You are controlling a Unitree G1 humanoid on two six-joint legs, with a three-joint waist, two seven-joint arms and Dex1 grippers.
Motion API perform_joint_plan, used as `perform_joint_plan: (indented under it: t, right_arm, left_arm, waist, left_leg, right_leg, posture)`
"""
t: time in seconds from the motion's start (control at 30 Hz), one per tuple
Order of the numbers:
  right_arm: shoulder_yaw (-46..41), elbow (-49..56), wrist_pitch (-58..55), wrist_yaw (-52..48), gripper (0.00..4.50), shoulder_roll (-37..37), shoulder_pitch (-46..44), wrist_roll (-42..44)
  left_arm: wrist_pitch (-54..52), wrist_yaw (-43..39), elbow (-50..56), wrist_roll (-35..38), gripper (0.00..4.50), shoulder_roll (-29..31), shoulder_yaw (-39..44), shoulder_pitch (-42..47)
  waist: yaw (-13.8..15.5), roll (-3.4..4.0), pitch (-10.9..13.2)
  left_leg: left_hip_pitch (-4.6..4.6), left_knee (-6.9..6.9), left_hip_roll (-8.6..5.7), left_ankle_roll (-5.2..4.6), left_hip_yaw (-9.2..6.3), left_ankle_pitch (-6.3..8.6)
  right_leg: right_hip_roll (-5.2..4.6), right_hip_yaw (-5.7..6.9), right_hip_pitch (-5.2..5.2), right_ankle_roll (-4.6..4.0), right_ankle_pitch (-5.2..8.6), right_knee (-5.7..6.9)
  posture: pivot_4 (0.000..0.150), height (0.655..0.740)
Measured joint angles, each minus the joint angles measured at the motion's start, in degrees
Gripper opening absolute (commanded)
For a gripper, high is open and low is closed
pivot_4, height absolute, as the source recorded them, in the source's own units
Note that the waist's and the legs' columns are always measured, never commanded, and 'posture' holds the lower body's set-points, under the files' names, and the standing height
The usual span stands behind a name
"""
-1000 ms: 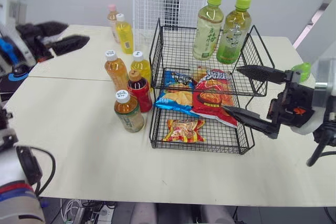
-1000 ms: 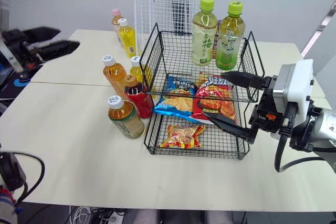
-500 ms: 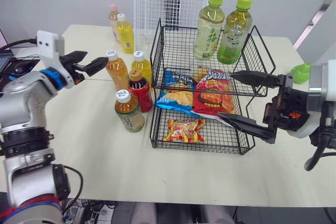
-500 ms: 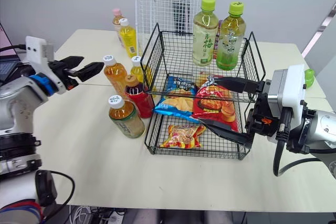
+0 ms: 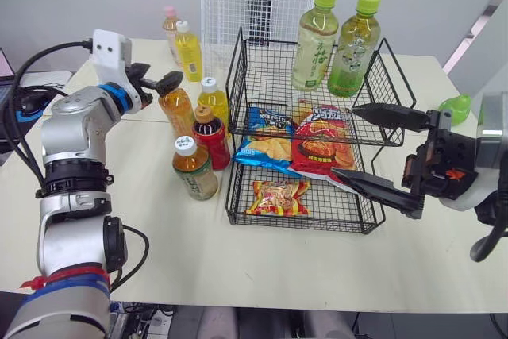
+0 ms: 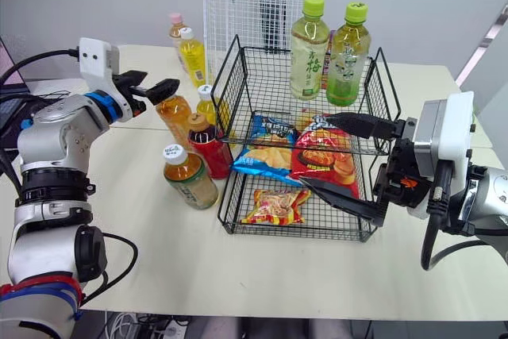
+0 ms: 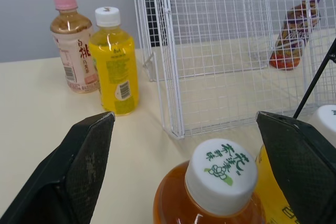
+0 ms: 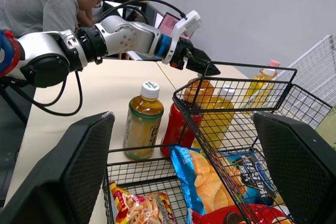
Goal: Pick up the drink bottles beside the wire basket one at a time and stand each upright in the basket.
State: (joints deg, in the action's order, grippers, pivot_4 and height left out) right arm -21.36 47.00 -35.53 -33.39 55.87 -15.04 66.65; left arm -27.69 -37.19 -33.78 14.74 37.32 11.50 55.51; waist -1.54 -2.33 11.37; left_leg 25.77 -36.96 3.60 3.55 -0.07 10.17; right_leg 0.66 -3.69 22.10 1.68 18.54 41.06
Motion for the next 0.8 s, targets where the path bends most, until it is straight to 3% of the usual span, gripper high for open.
perform_joint_plan:
  t: [0.07, 0.17, 0.47, 0.63, 0.8]
  right_arm:
    - [-0.1, 0.2, -0.1, 0.3, 4.5, 0.1, 0.2, 0.2]
    - [-0.2, 0.3, -0.1, 0.9, 4.5, 0.3, 0.4, 0.6]
    - [-0.7, 0.7, -0.1, 1.3, 4.5, 0.4, 0.8, 1.8]
    - [-1.5, 1.2, -0.1, 2.5, 4.5, 0.5, 0.9, 2.2]
    - [-2.2, 2.2, -0.1, 3.6, 4.5, 0.8, 2.6, 2.2]
  left_arm:
    - [0.0, -0.1, -0.7, -0.5, 4.49, 0.0, -0.6, 0.1]
    - [0.0, -0.7, -0.8, -0.7, 3.95, 0.0, -1.3, 0.1]
    - [-0.7, -0.7, -0.6, -0.6, 1.39, -0.6, -1.3, 0.1]
    - [-2.8, -2.0, 1.8, -0.3, 1.39, 0.5, -1.3, -0.9]
    - [-6.6, -9.8, 1.7, 0.9, 1.39, 6.0, -2.5, 1.6]
  waist:
    - [0.0, 0.0, 0.0]
    - [-0.1, 0.0, 0.0]
    - [-0.1, 0.0, 0.0]
    - [-0.1, 0.0, 0.0]
    - [-0.1, -0.1, 0.1]
  left_leg:
    - [0.0, 0.0, 0.0, 0.0, 0.0, 0.0]
    - [0.0, 0.0, 0.01, 0.0, 0.0, 0.0]
    - [0.0, 0.0, 0.0, 0.0, 0.0, 0.0]
    - [0.02, 0.02, 0.01, 0.0, 0.0, 0.0]
    - [0.11, 0.02, 0.05, 0.01, -0.04, 0.0]
  right_leg:
    - [0.0, -0.01, 0.0, 0.0, 0.0, 0.0]
    - [0.0, 0.0, 0.0, 0.0, 0.0, 0.0]
    - [0.0, 0.0, 0.0, 0.0, 0.0, 0.0]
    - [0.0, -0.01, 0.03, 0.0, 0.0, -0.01]
    - [0.06, 0.05, 0.12, 0.0, 0.0, 0.0]
  posture:
    - [0.15, 0.736]
    - [0.15, 0.736]
    - [0.15, 0.736]
    - [0.15, 0.736]
    - [0.15, 0.736]
